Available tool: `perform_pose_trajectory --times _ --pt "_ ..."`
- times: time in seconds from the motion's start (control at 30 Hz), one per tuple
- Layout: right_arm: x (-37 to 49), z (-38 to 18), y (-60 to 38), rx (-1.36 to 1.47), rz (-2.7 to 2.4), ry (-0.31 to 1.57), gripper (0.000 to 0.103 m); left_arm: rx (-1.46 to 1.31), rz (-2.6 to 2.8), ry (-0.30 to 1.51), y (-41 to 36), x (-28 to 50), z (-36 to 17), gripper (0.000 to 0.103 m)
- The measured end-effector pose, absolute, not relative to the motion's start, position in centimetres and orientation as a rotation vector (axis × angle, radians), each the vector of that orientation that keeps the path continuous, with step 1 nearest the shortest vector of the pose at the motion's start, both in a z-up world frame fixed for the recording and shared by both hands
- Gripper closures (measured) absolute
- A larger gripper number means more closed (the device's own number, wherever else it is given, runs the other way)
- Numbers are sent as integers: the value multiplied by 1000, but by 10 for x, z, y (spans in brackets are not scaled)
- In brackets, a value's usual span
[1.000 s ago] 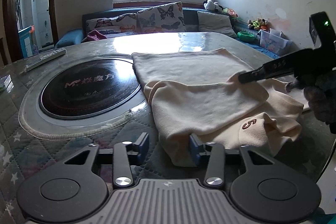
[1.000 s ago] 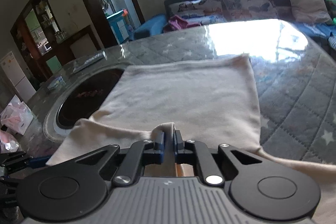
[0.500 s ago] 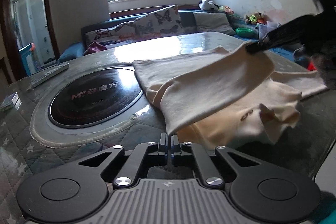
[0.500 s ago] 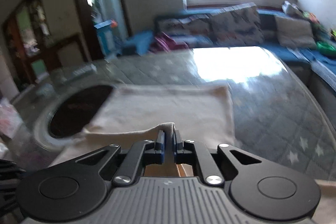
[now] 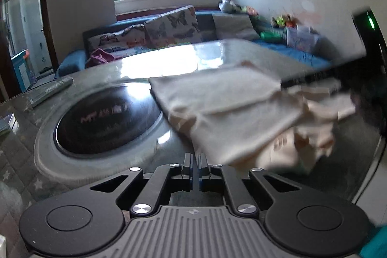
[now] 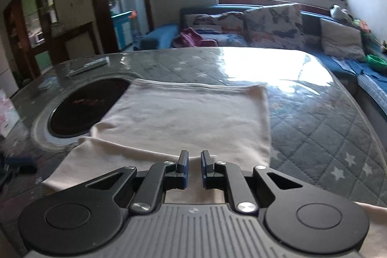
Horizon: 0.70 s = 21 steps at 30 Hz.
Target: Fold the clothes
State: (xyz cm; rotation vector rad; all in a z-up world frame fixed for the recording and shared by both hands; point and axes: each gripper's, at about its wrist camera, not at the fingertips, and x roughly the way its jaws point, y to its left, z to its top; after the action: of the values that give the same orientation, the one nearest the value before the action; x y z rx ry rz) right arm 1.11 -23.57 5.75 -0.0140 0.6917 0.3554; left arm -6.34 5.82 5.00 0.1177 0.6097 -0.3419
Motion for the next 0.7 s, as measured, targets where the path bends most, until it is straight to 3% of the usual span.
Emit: perform_pose_trajectory --times 0.37,0.7 --pt "11 42 -224 -17 386 742 93 56 -359 647 28 0 30 97" --pt "9 41 -232 11 384 740 93 32 -334 663 41 -3 30 95"
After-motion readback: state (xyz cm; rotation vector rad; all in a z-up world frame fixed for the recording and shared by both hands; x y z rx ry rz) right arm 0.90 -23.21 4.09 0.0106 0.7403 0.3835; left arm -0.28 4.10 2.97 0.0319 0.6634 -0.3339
